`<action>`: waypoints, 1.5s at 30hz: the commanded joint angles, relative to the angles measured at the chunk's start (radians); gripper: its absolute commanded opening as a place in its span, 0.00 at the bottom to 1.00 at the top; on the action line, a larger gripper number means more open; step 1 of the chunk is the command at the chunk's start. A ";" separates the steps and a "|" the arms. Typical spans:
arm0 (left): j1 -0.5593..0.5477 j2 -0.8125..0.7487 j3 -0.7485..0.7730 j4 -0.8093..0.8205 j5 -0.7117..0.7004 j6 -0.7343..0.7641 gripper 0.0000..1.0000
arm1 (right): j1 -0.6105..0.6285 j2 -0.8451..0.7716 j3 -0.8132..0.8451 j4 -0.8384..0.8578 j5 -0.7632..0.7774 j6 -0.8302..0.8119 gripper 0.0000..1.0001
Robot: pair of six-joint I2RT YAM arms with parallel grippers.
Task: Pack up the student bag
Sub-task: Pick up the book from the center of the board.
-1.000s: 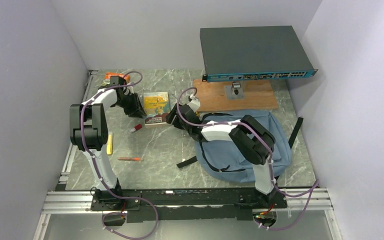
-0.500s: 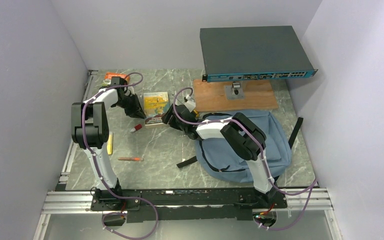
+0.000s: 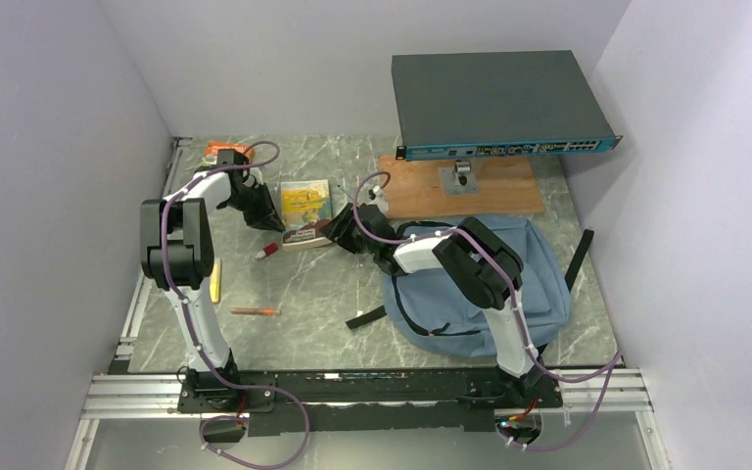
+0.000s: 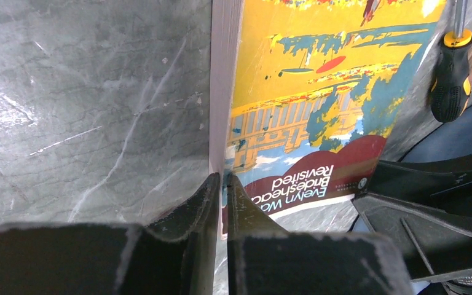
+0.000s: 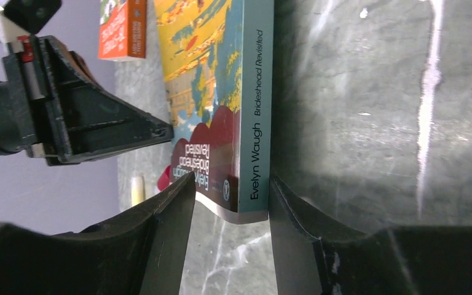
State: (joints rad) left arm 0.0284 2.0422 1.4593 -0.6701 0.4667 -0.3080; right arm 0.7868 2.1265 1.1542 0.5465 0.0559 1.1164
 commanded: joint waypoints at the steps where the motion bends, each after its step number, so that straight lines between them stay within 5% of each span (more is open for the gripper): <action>1: -0.022 0.037 0.012 -0.011 0.010 0.021 0.13 | 0.012 0.008 0.018 0.238 -0.110 0.044 0.48; 9: -0.054 0.028 0.019 -0.019 -0.008 0.031 0.13 | 0.011 0.037 0.069 0.163 -0.103 0.046 0.47; 14: -0.053 -0.051 -0.001 -0.006 -0.053 0.041 0.27 | 0.009 0.020 0.063 0.146 -0.141 0.146 0.06; 16: -0.054 -0.104 -0.009 -0.006 -0.081 0.054 0.34 | 0.008 -0.020 0.014 0.200 -0.150 0.246 0.00; 22: -0.054 -0.515 -0.155 0.081 -0.157 0.083 0.73 | 0.010 -0.202 -0.083 0.243 -0.123 0.377 0.00; 28: -0.053 -0.944 -0.293 0.118 -0.110 0.013 0.87 | 0.016 -0.366 -0.186 0.340 -0.137 0.441 0.00; 36: -0.053 -1.282 -0.445 0.272 0.120 -0.358 0.95 | 0.035 -0.521 -0.246 0.364 -0.142 0.465 0.00; 42: -0.054 -1.303 -0.570 0.625 0.394 -0.769 0.98 | 0.068 -0.641 -0.181 0.165 -0.079 0.307 0.00; 45: -0.055 -1.286 -0.582 0.662 0.473 -0.911 0.97 | 0.103 -0.686 -0.151 0.085 0.006 0.192 0.00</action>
State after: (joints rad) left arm -0.0261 0.7429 0.8886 -0.2119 0.7502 -0.9203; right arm 0.8520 1.5471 0.9043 0.6147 -0.0441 1.4620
